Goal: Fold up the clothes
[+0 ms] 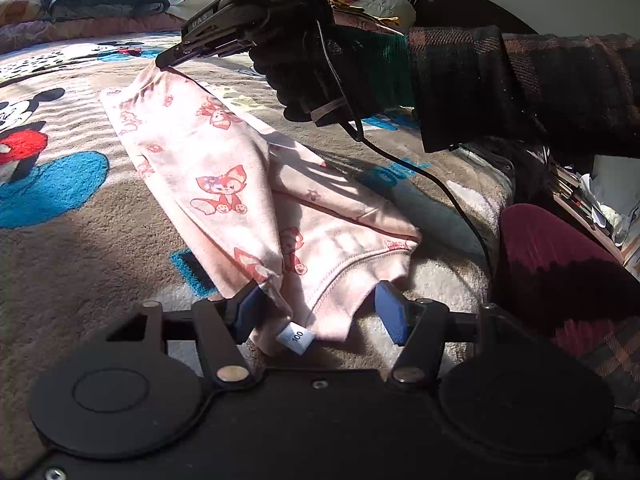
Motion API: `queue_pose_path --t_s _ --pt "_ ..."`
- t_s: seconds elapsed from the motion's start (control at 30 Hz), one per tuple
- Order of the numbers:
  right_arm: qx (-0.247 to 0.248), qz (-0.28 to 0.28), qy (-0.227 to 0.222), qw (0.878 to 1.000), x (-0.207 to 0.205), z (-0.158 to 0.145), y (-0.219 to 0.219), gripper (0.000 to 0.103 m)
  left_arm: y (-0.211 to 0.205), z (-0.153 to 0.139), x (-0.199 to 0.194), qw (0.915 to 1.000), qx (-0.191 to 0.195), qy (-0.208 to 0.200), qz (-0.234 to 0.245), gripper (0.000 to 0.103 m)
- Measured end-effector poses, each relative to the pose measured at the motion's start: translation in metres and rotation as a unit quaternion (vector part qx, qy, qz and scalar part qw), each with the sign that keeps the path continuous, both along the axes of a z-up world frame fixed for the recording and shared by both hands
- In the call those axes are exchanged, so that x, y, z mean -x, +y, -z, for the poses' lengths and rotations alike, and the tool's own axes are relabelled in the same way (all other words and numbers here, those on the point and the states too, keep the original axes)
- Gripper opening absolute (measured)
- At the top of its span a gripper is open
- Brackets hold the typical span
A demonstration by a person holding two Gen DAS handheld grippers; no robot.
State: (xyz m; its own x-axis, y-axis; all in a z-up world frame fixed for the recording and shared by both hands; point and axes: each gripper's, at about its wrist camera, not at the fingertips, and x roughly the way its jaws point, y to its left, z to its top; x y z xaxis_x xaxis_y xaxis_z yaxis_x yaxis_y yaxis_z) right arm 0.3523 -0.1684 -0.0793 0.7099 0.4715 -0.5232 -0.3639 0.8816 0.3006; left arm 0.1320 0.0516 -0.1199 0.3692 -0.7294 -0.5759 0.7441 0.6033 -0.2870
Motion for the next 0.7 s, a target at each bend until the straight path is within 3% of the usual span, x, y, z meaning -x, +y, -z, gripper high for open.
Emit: queue_pose_path --t_s 0.1,0.23,0.37,0.53,0.7 --pt "0.020 0.013 0.040 0.999 -0.010 0.020 -0.001 0.005 -0.001 0.000 0.000 1.0000 0.001 0.003 0.002 0.063" --pt "0.018 0.023 0.049 0.998 -0.015 0.026 -0.003 0.015 -0.003 0.000 0.000 1.0000 0.000 0.003 0.005 0.068" --pt "0.031 0.024 0.028 0.999 -0.004 0.011 -0.003 0.025 -0.003 0.000 -0.001 1.0000 0.001 0.006 0.006 0.068" --pt "0.014 0.006 0.013 1.000 0.039 -0.008 -0.010 0.027 -0.004 -0.002 0.000 1.0000 -0.005 0.004 0.005 0.068" --pt "0.018 -0.050 0.003 0.999 0.107 -0.011 -0.007 0.030 -0.006 -0.003 0.001 1.0000 -0.008 0.005 0.000 0.070"
